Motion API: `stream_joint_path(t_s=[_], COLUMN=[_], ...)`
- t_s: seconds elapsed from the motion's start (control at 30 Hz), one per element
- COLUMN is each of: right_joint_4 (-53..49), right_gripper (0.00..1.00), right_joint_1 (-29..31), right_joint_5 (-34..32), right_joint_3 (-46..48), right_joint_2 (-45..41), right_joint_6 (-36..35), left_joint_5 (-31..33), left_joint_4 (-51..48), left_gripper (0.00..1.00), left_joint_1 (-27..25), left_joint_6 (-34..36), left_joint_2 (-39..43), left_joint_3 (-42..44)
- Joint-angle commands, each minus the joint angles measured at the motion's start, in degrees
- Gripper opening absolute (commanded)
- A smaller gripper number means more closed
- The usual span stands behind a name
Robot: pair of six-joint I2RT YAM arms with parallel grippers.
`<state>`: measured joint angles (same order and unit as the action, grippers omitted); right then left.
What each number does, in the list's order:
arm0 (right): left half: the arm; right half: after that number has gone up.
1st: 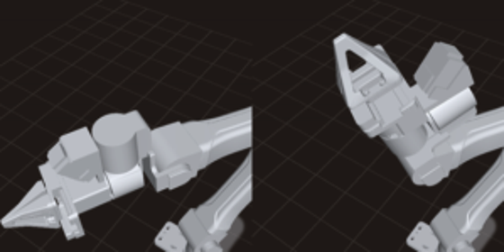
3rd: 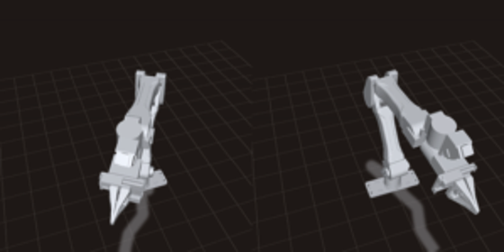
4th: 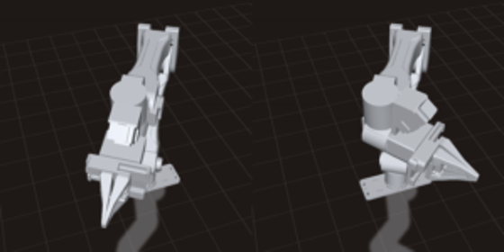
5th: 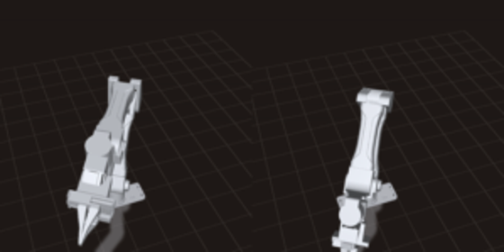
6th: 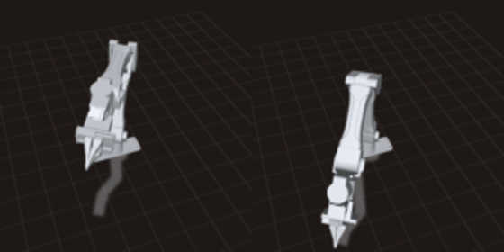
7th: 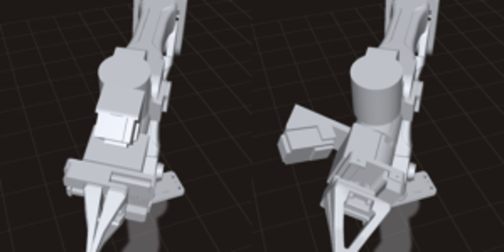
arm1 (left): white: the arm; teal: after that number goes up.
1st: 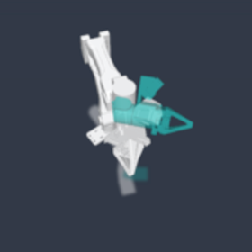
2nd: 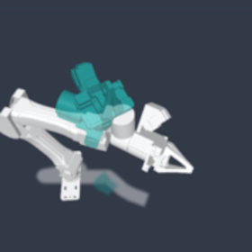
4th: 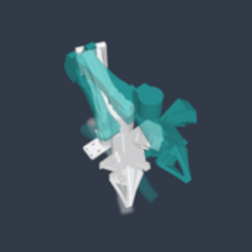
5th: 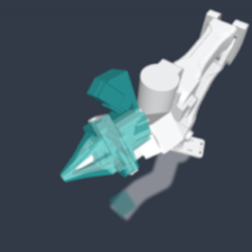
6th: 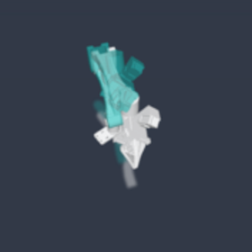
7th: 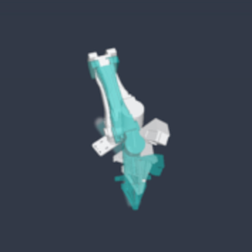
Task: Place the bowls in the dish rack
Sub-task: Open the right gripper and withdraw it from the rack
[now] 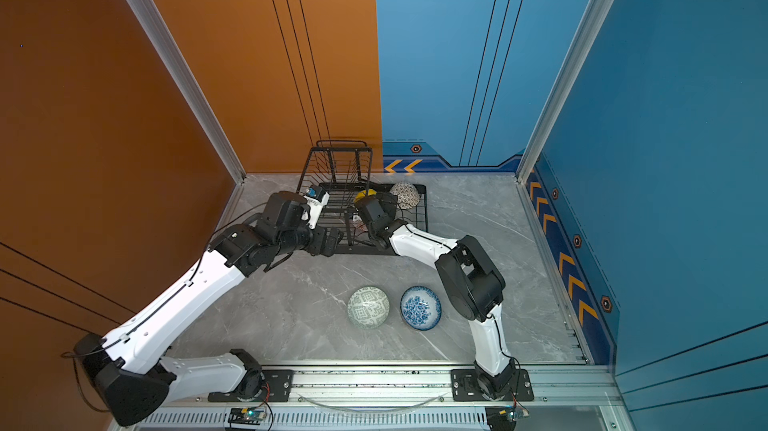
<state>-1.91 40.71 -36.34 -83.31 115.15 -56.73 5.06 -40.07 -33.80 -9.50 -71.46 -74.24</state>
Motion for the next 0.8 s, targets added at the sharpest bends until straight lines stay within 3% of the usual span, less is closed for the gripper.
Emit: stream_joint_path(t_s=[0.0,0.53,0.77], right_joint_4=[-3.59,-4.3,-12.9], right_gripper=[1.0,1.0,1.0], right_joint_1=[-1.93,-4.04,-5.78], right_joint_5=[-1.94,-0.07,8.2], right_joint_3=[-0.62,8.49,10.42], right_joint_2=[-1.24,-10.97,-20.44], right_joint_6=[2.23,5.1,17.11], left_joint_5=[0.26,0.35,-0.17], left_joint_4=[0.43,0.34,0.35], left_gripper=[0.98,0.98,0.98], left_joint_1=[-0.21,0.02,0.22], left_joint_6=[-0.7,-0.39,-0.35], left_joint_2=[0.85,0.75,0.61], left_joint_3=[0.42,0.4,0.45])
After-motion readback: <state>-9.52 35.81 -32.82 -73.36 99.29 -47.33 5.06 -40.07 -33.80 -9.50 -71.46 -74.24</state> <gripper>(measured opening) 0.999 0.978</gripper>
